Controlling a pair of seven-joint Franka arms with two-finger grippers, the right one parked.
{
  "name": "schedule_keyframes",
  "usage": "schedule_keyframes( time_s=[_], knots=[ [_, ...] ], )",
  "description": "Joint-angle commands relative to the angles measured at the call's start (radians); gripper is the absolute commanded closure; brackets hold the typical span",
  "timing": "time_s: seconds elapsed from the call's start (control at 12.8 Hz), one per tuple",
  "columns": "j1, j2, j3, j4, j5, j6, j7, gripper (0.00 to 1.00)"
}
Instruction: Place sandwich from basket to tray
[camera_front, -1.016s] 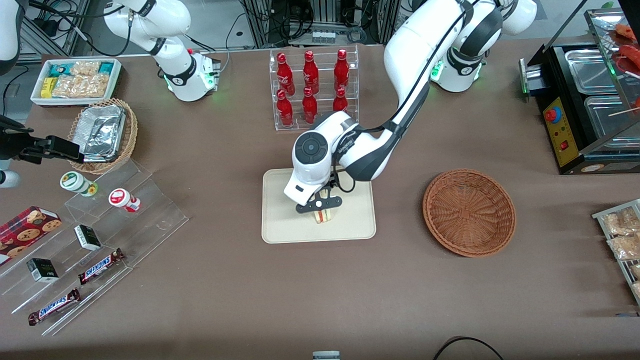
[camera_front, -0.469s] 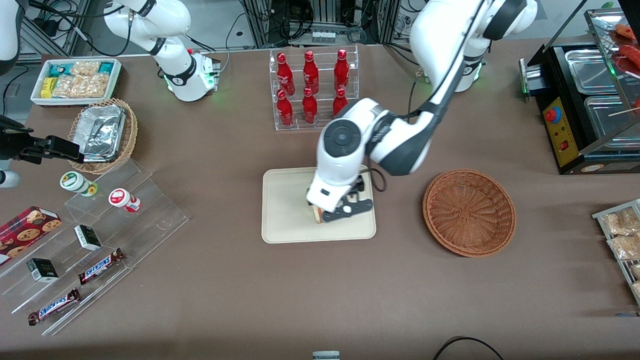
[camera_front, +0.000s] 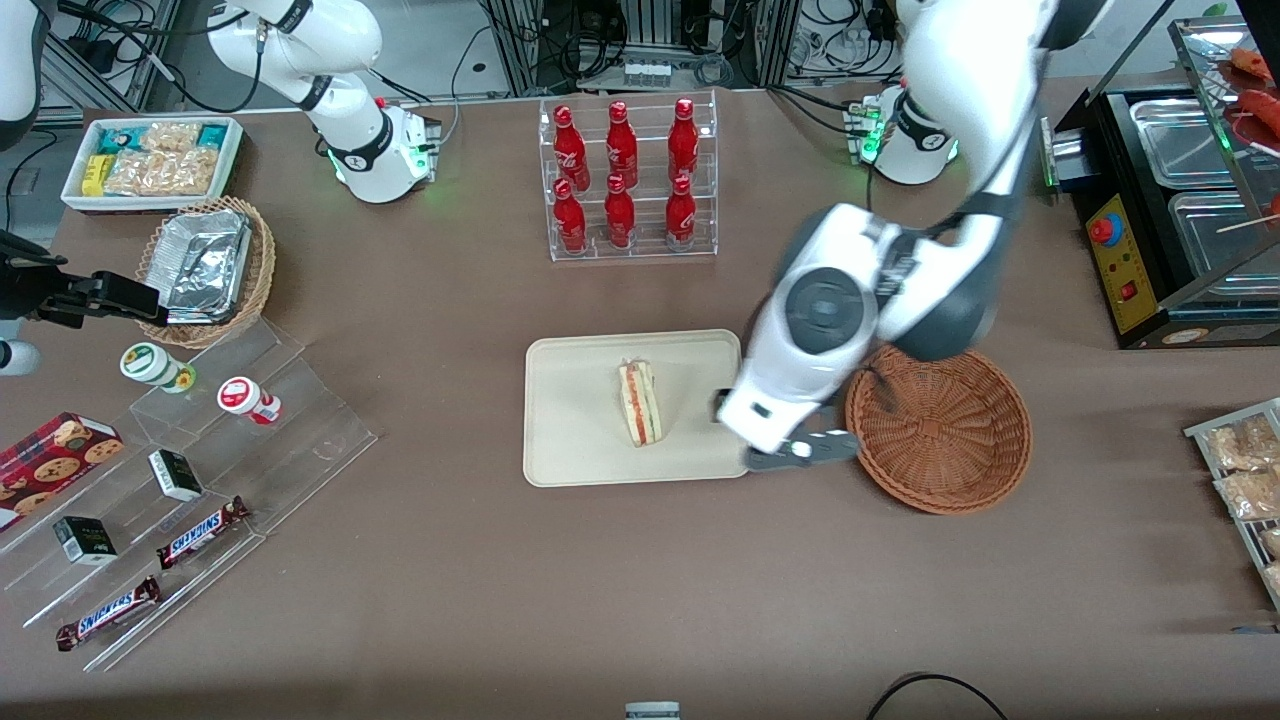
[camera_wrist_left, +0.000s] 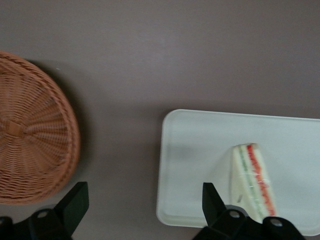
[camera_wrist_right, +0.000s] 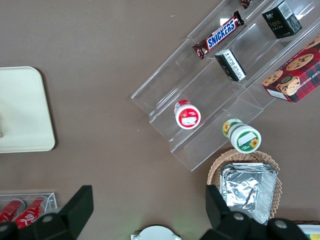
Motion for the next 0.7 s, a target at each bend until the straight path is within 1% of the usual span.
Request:
schedule_keyframes(
  time_s=[0.0, 0.08, 0.31, 0.55, 0.62],
  knots=[
    [0.072, -0.141, -0.003, -0.169, -0.005, -0.003, 0.111, 0.0],
    [0.098, -0.17, -0.003, -0.191, -0.005, -0.006, 0.145, 0.0],
    [0.187, -0.228, -0.003, -0.207, -0.007, -0.086, 0.324, 0.0],
    [0.249, -0.274, -0.003, -0.207, -0.007, -0.146, 0.416, 0.0],
    [0.254, -0.291, 0.0, -0.207, -0.007, -0.167, 0.433, 0.0]
  ],
)
